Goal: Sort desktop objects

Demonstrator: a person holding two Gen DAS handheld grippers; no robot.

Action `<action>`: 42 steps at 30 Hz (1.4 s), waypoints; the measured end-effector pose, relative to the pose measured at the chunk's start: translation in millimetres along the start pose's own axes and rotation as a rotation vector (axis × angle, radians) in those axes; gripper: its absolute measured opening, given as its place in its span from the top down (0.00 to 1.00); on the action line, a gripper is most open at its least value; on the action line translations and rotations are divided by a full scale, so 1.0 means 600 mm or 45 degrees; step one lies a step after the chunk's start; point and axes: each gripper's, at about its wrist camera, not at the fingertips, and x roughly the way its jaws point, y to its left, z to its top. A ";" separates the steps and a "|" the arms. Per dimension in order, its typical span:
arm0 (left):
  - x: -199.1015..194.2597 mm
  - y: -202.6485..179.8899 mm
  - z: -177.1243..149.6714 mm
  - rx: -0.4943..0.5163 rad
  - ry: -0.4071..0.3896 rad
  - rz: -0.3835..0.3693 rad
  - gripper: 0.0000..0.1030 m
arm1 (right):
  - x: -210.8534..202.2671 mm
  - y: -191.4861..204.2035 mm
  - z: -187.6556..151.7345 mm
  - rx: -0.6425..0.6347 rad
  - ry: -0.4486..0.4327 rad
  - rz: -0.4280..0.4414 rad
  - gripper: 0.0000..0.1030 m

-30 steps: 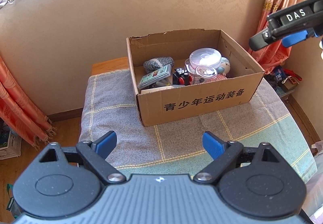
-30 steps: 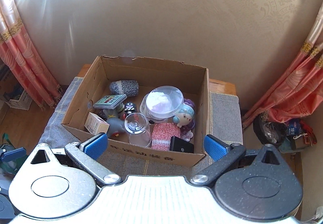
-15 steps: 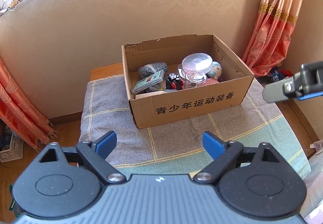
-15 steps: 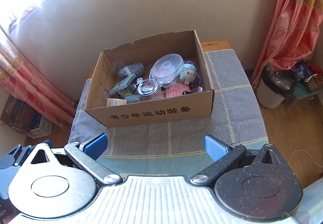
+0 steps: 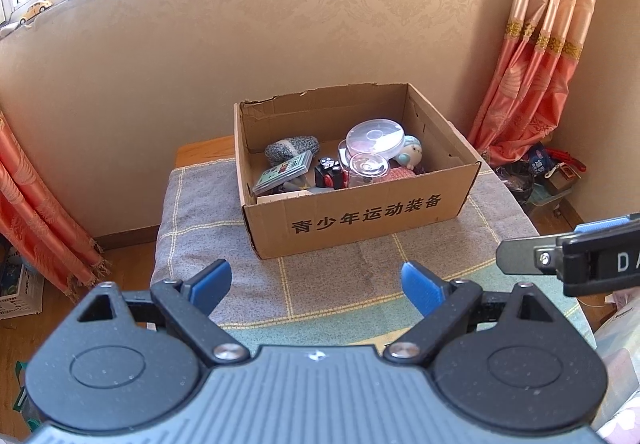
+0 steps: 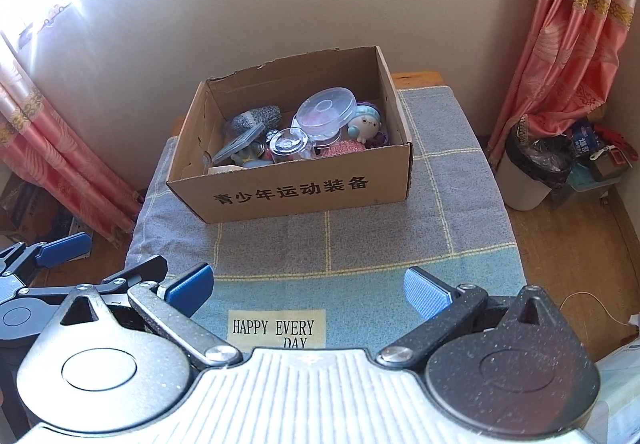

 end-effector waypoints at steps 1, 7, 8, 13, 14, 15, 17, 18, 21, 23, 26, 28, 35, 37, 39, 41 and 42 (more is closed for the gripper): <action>-0.002 -0.004 0.001 0.003 0.001 0.000 0.11 | -0.003 -0.001 -0.001 0.003 -0.004 0.004 0.00; -0.006 -0.025 0.004 0.009 0.025 -0.005 0.11 | -0.017 -0.012 -0.009 0.026 -0.024 0.028 0.00; -0.005 -0.028 0.003 0.008 0.030 -0.008 0.11 | -0.018 -0.015 -0.011 0.030 -0.026 0.030 0.00; -0.005 -0.043 0.002 0.016 0.043 0.000 0.11 | -0.022 -0.028 -0.016 0.046 -0.017 0.041 0.00; -0.006 -0.045 0.002 0.019 0.043 0.000 0.11 | -0.022 -0.031 -0.017 0.049 -0.015 0.042 0.00; -0.007 -0.047 0.002 0.022 0.042 0.001 0.11 | -0.022 -0.033 -0.017 0.052 -0.013 0.043 0.00; -0.006 -0.049 0.003 0.025 0.043 0.007 0.11 | -0.023 -0.038 -0.018 0.057 -0.010 0.044 0.00; -0.006 -0.050 0.003 0.022 0.044 0.012 0.11 | -0.023 -0.039 -0.018 0.057 -0.008 0.043 0.00; -0.005 -0.049 0.003 0.013 0.053 0.014 0.11 | -0.021 -0.041 -0.020 0.051 0.003 0.031 0.00; -0.006 -0.049 0.002 0.007 0.056 0.014 0.11 | -0.018 -0.041 -0.021 0.045 0.024 0.029 0.00; -0.004 -0.049 0.003 0.007 0.061 0.019 0.10 | -0.014 -0.041 -0.022 0.048 0.049 0.042 0.00; -0.003 -0.048 0.003 0.005 0.064 0.019 0.10 | -0.012 -0.041 -0.022 0.045 0.060 0.043 0.00; 0.006 -0.045 0.002 -0.009 0.080 0.019 0.10 | -0.003 -0.037 -0.021 0.040 0.093 0.037 0.00; 0.010 -0.042 0.000 -0.014 0.089 0.016 0.10 | 0.000 -0.037 -0.020 0.041 0.104 0.039 0.00; 0.013 -0.041 0.000 -0.017 0.096 0.014 0.10 | 0.003 -0.037 -0.019 0.042 0.112 0.036 0.00; 0.015 -0.039 0.000 -0.016 0.098 0.013 0.10 | 0.006 -0.037 -0.019 0.046 0.121 0.034 0.00; 0.016 -0.039 0.000 -0.018 0.099 0.013 0.10 | 0.008 -0.036 -0.019 0.047 0.125 0.033 0.00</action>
